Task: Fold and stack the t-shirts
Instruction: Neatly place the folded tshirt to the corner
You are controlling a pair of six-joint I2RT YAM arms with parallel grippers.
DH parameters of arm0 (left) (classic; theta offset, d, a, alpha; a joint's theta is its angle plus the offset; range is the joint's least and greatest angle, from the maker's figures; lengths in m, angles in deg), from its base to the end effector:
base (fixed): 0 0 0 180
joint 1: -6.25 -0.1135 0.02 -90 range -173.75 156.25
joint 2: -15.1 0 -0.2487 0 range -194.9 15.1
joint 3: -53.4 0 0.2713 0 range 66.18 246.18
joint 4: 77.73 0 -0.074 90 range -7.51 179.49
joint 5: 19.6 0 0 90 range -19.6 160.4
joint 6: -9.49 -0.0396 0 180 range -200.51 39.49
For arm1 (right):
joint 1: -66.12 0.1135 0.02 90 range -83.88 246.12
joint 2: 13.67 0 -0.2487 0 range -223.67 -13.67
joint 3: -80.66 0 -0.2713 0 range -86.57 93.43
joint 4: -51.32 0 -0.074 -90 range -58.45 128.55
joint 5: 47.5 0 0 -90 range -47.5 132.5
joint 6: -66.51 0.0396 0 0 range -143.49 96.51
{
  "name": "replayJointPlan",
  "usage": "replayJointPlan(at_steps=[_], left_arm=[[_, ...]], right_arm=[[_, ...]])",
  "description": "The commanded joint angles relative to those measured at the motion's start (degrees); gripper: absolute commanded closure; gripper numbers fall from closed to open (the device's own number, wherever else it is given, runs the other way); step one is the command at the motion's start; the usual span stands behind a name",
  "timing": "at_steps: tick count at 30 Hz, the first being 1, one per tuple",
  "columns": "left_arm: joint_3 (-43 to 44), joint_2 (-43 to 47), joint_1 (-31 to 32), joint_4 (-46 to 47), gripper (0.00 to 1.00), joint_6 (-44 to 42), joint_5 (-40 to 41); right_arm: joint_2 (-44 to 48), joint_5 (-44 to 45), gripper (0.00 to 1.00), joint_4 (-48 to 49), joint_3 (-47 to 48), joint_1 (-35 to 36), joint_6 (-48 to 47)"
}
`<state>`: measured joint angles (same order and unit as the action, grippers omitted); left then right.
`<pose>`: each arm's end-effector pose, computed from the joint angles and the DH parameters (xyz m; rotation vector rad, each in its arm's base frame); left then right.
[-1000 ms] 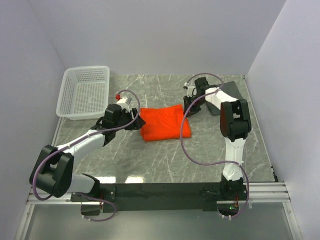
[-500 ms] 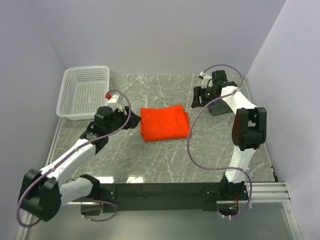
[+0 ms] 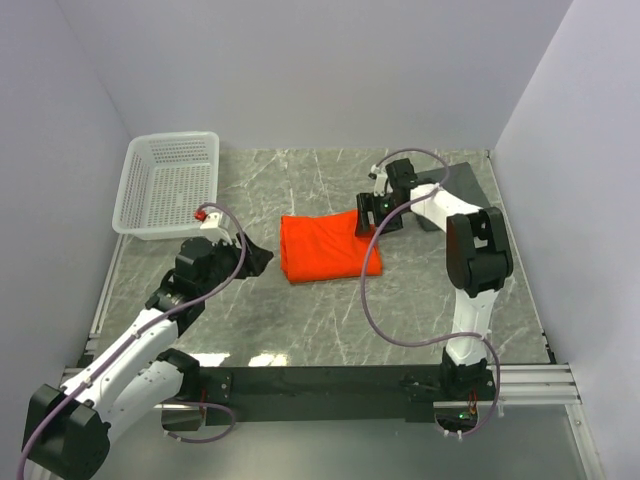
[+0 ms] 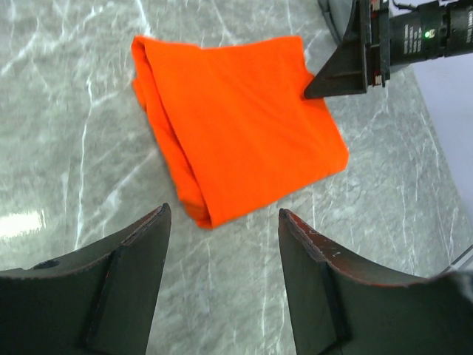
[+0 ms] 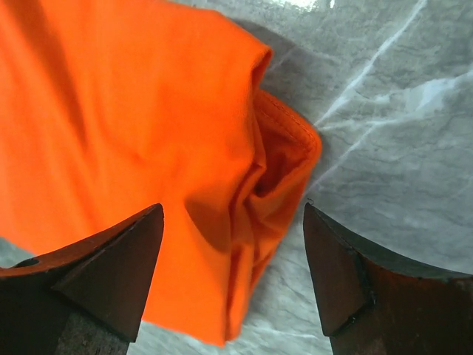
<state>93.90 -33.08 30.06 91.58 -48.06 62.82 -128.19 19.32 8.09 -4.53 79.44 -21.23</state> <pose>0.2088 -0.0978 0.2269 -0.0544 1.9672 -0.7836 0.4137 0.1140 0.1500 -0.3872 2.6365 0.6276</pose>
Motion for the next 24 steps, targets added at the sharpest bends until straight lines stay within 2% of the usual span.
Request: replayJointPlan(at_steps=[1,5,11,16,21,24], left_arm=[[-1.18,1.34,0.01,0.72,0.35,1.57,0.63],[-1.88,2.57,0.01,0.46,0.35,2.09,0.80],[-3.11,3.36,0.01,0.81,0.35,2.88,0.19],[-4.17,3.27,0.01,2.22,0.35,3.94,-1.04],[-4.44,3.10,0.00,2.92,0.35,4.82,-1.57],[-4.61,3.18,0.01,3.18,0.35,5.26,-1.83]], right_arm=[[0.00,3.40,0.17,3.39,-1.09,2.67,3.71],[-1.05,4.71,0.19,3.21,-1.44,5.40,3.71],[-3.51,4.37,0.28,2.51,-0.74,4.70,4.24],[-4.57,0.44,0.46,2.16,-0.56,3.12,4.16],[-6.15,-4.76,0.72,0.75,0.66,2.06,2.14],[-6.16,-10.56,0.81,0.05,1.10,1.18,1.26]])
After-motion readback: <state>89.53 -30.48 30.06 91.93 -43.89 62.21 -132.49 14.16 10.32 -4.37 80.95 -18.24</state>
